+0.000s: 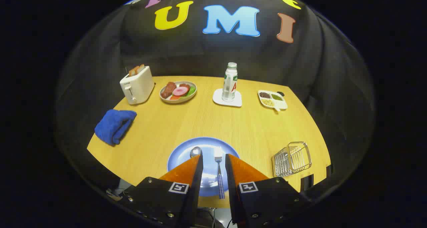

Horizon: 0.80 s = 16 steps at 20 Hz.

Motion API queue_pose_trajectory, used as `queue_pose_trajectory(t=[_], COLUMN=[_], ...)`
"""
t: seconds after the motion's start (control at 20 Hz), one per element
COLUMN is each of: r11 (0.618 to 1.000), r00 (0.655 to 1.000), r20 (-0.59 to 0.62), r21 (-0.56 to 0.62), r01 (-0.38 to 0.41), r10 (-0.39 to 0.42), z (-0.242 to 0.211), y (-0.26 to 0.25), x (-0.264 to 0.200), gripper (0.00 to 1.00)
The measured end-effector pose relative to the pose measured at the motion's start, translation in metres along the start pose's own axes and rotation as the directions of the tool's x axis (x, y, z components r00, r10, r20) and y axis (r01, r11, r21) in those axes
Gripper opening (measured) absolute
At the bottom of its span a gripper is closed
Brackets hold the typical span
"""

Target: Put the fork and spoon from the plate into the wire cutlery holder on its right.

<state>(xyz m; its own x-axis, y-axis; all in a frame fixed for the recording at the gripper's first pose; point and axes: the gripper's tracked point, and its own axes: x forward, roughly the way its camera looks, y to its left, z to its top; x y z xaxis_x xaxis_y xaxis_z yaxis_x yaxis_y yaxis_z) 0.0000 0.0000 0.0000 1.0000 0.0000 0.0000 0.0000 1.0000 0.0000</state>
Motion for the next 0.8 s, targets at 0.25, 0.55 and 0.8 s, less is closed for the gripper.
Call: queue_pose_trajectory(t=[0.25, 0.55, 0.8], r11=[0.999, 0.999, 0.997], r00=[0.994, 0.982, 0.962], r20=[-0.108, -0.188, -0.27], r21=[-0.05, -0.039, -0.072], r01=[-0.003, 0.025, 0.014], r10=[-0.002, -0.032, -0.034], z=[-0.029, -0.049, -0.069], y=[0.0, -0.008, -0.01], x=[0.02, 0.042, 0.057], gripper=[0.4, 0.07, 0.23])
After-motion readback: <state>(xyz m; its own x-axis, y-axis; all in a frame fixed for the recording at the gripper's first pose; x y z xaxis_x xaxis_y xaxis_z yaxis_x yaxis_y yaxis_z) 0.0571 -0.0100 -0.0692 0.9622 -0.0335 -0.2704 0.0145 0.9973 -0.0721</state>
